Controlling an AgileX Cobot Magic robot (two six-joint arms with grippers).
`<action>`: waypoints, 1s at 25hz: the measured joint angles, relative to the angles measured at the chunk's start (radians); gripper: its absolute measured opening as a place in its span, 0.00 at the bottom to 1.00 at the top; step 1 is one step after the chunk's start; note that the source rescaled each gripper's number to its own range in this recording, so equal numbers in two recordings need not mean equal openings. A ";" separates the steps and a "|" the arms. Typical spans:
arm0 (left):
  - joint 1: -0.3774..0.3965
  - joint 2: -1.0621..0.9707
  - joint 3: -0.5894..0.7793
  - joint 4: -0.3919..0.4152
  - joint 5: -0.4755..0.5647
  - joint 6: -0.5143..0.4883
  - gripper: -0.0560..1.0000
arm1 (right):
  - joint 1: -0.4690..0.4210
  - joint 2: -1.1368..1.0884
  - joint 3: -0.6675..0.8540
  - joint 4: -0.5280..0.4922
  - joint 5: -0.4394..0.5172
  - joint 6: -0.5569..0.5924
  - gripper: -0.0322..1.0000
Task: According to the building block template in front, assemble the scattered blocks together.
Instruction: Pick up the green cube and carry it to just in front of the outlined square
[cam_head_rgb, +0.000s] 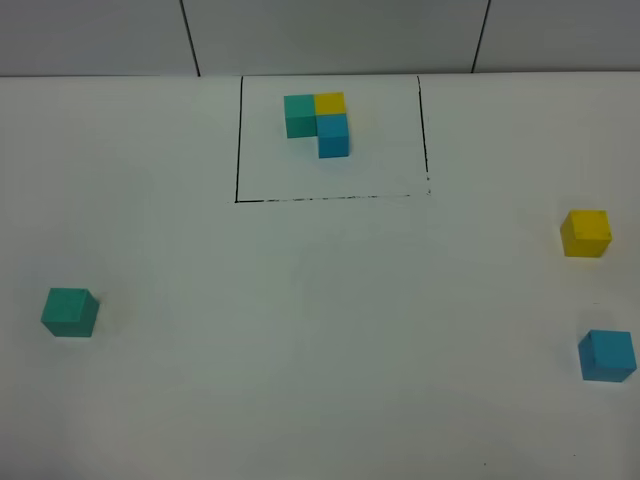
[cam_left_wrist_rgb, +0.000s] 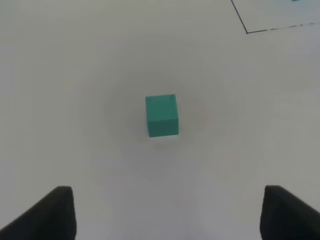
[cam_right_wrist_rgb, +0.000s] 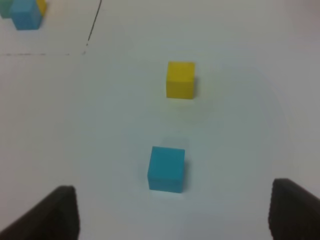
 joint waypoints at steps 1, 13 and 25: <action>0.000 0.000 0.000 0.000 0.000 0.000 0.76 | 0.000 0.000 0.000 0.000 0.000 0.000 0.59; 0.000 0.000 0.000 0.000 0.000 -0.003 0.76 | 0.000 0.000 0.000 0.000 0.000 0.000 0.59; 0.000 0.000 0.000 0.000 0.000 -0.003 0.76 | 0.000 0.000 0.000 0.000 0.000 0.000 0.59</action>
